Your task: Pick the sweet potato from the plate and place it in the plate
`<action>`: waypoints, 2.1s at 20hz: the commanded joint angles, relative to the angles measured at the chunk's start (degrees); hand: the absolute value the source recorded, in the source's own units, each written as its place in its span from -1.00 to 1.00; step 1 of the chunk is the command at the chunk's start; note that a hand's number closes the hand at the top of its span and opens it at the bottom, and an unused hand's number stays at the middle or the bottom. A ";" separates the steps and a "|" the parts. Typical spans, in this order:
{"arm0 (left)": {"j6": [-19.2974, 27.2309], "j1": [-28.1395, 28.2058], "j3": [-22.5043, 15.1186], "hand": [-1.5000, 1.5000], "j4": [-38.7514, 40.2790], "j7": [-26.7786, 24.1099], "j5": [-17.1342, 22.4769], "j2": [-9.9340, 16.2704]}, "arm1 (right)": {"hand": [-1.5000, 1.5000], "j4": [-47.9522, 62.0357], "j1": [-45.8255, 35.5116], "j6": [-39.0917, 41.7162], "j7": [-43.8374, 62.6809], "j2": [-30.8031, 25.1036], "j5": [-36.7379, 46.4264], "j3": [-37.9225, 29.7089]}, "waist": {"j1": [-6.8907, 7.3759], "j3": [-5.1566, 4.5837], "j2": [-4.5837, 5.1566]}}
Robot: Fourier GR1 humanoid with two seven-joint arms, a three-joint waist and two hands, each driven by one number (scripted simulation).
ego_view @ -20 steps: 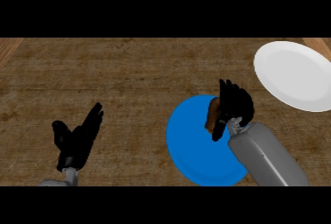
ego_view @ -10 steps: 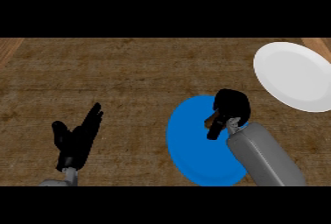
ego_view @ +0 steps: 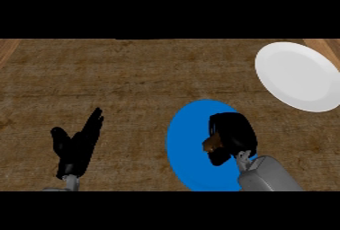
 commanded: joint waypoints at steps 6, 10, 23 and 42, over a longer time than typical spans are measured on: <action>-0.58 2.10 0.36 0.00 0.44 1.23 0.56 0.21 | 1.00 -24.49 12.97 -18.85 -12.84 -2.84 1.97 1.48 | -0.88 -0.02 0.37; -1.37 3.32 0.01 0.00 0.87 -0.14 0.51 -0.32 | 1.00 -30.19 18.89 -24.49 -15.96 -5.70 -1.61 -6.17 | -0.28 -0.05 0.72; -1.12 -2.14 0.32 0.00 5.24 0.30 -0.90 -2.25 | 1.00 -16.19 15.94 -31.99 -30.97 -2.97 -29.35 -31.25 | 1.16 -0.01 1.25; -2.53 -1.04 -1.22 0.00 0.70 3.08 -1.74 -2.51 | 1.00 49.39 -17.30 -34.45 -65.35 -17.81 -35.23 -54.50 | 4.16 0.17 2.04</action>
